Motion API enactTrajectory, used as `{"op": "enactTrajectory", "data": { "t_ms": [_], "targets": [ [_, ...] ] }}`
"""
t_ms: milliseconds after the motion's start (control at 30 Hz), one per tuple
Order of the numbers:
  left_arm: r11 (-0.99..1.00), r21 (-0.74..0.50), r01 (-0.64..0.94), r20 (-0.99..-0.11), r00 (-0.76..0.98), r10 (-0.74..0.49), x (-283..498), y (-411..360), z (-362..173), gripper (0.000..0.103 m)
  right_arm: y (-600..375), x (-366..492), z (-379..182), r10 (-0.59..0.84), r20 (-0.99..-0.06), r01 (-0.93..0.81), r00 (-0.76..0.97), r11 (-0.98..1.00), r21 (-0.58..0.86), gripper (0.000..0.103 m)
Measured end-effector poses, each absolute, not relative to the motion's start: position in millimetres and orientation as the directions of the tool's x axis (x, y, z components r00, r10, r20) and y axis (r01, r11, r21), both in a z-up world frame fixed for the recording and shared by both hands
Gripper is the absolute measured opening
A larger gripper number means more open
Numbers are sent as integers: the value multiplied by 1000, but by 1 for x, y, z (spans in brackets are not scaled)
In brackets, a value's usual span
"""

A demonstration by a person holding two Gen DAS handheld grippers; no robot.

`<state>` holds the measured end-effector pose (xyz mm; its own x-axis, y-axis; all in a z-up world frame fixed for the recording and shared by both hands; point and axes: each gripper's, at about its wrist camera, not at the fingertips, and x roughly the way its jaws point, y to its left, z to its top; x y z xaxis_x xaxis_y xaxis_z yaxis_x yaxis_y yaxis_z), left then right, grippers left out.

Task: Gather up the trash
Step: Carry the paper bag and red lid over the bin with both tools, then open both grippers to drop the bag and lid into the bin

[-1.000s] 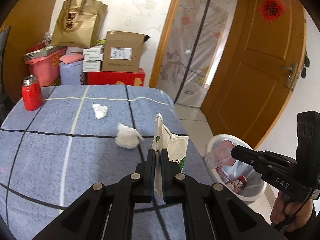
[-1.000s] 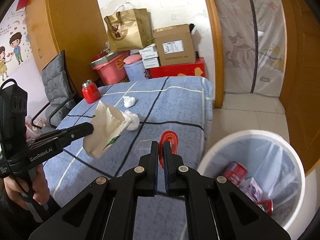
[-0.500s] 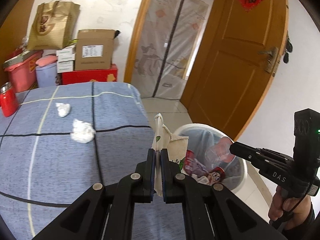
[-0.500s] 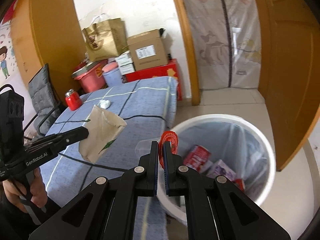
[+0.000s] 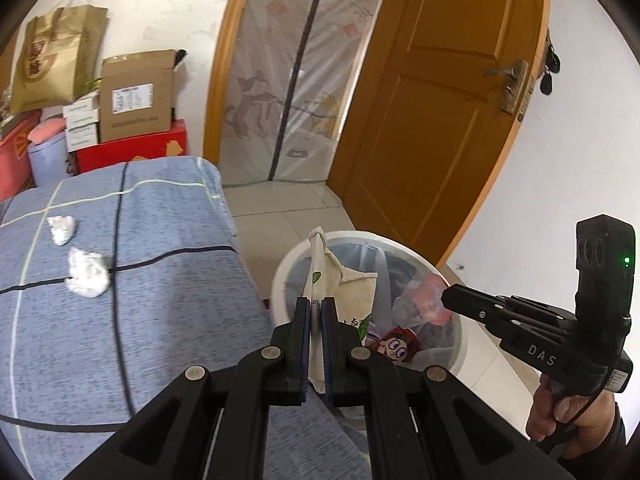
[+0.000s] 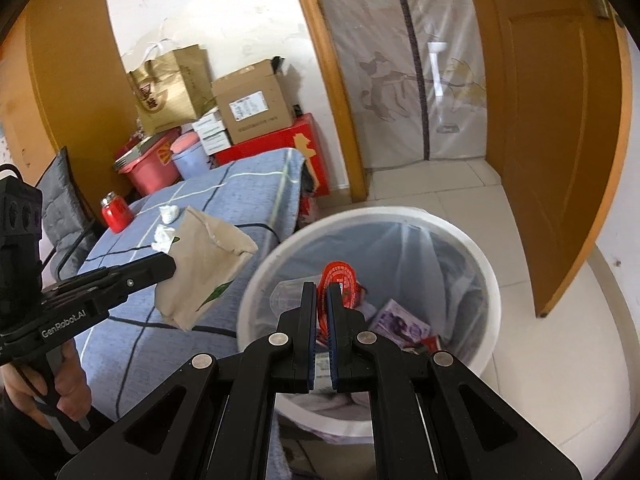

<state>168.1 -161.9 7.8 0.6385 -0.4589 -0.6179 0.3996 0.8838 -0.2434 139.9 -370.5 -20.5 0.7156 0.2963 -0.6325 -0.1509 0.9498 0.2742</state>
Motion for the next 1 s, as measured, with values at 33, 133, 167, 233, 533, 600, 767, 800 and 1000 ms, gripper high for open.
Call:
{"op": "enactTrajectory", "data": {
  "t_ms": [33, 133, 167, 233, 533, 600, 767, 800, 1000],
  "targets": [
    [882, -242, 405, -622, 632, -462, 170, -167, 6, 5, -372, 140, -22, 295, -636, -146, 713, 950, 277, 5],
    [876, -243, 417, -631, 618, -469, 173, -176, 0, 5, -378, 142, -28, 288, -646, -133, 707, 951, 279, 5],
    [874, -243, 420, -637, 611, -470, 176, -179, -3, 5, -381, 143, -30, 285, -651, -126, 704, 951, 281, 5],
    [872, -243, 426, -645, 601, -473, 179, -185, -7, 5, -384, 146, -33, 281, -657, -115, 700, 952, 285, 5],
    [852, -251, 460, -674, 549, -495, 190, -206, -25, 6, -396, 154, -53, 275, -692, -77, 667, 950, 303, 5],
    [849, -252, 465, -677, 542, -498, 192, -209, -28, 6, -399, 156, -56, 278, -699, -68, 659, 947, 313, 5],
    [845, -266, 464, -687, 523, -504, 196, -214, -35, 6, -402, 159, -61, 260, -715, -45, 650, 951, 305, 6],
    [845, -268, 464, -688, 522, -505, 196, -214, -36, 6, -403, 159, -61, 256, -716, -41, 650, 952, 304, 6],
    [840, -276, 466, -677, 526, -515, 193, -210, -32, 6, -404, 157, -57, 246, -709, -34, 661, 954, 299, 18]
  ]
}}
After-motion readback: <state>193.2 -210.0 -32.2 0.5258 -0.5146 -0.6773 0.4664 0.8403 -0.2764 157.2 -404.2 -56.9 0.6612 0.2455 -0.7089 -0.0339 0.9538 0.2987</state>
